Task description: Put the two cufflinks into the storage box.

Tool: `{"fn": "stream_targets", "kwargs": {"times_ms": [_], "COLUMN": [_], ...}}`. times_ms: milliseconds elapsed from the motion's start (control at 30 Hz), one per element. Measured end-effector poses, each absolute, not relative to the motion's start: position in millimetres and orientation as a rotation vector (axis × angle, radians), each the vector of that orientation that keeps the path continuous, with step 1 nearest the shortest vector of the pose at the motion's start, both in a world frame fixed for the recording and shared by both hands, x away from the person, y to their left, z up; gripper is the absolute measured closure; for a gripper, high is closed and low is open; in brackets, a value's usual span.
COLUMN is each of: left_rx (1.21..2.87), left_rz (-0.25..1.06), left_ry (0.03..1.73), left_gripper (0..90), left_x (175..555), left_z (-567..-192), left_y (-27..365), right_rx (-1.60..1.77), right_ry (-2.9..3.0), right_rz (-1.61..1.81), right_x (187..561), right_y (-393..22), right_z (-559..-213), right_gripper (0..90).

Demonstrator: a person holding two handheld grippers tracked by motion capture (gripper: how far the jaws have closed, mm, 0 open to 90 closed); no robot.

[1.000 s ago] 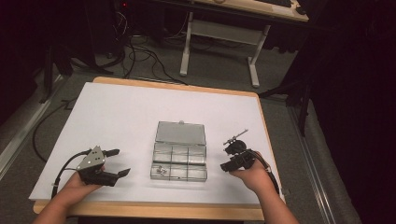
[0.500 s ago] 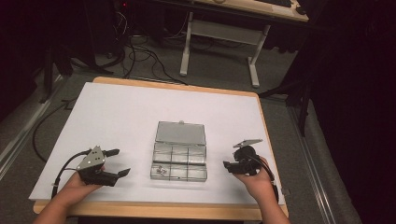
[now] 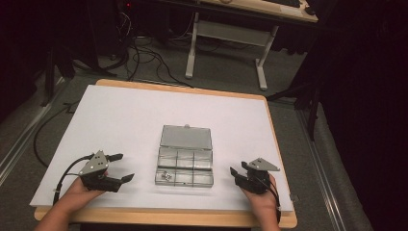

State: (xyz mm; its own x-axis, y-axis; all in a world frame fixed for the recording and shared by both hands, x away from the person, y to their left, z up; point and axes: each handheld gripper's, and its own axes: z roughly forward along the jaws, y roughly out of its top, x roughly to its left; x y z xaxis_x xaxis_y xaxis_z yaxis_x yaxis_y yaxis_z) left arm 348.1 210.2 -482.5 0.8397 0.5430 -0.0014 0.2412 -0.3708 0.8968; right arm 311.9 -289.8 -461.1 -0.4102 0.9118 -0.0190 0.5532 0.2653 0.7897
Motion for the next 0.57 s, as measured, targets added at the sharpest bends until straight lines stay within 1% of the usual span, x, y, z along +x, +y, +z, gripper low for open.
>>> {"fn": "stream_targets", "kwargs": {"times_ms": [100,133,167,200,233,300,333,433,567], "left_rx": [1.965,1.964,1.967,1.97,1.971,1.971,1.971,1.974,1.974], "left_rz": [0.353,0.351,0.356,0.358,0.36,0.362,0.364,0.371,0.371], "left_ry": [0.578,0.58,0.58,0.581,0.581,0.586,0.589,0.597,0.596], "left_gripper": [16.3,16.3,16.3,16.2,16.2,16.1,16.0,15.9,15.8], "left_x": [348,348,348,348,348,348,348,348,348], "left_z": [-482,-483,-482,-482,-482,-483,-483,-483,-483], "left_y": [210,210,210,210,210,209,209,208,209], "right_rx": [1.287,1.29,1.287,1.278,1.283,1.313,1.325,1.331,1.315], "right_ry": [1.969,1.937,1.931,1.915,1.888,1.909,1.932,1.92,1.916], "right_rz": [1.015,1.012,1.017,1.042,1.039,1.014,1.004,1.011,1.034], "right_x": [304,300,300,298,296,300,303,302,301], "right_y": [-294,-295,-296,-297,-296,-297,-297,-297,-298], "right_z": [-471,-477,-478,-477,-476,-477,-478,-477,-477], "right_gripper": [46.2,44.7,40.5,44.1,43.7,36.6,35.3,34.6,31.3]}}
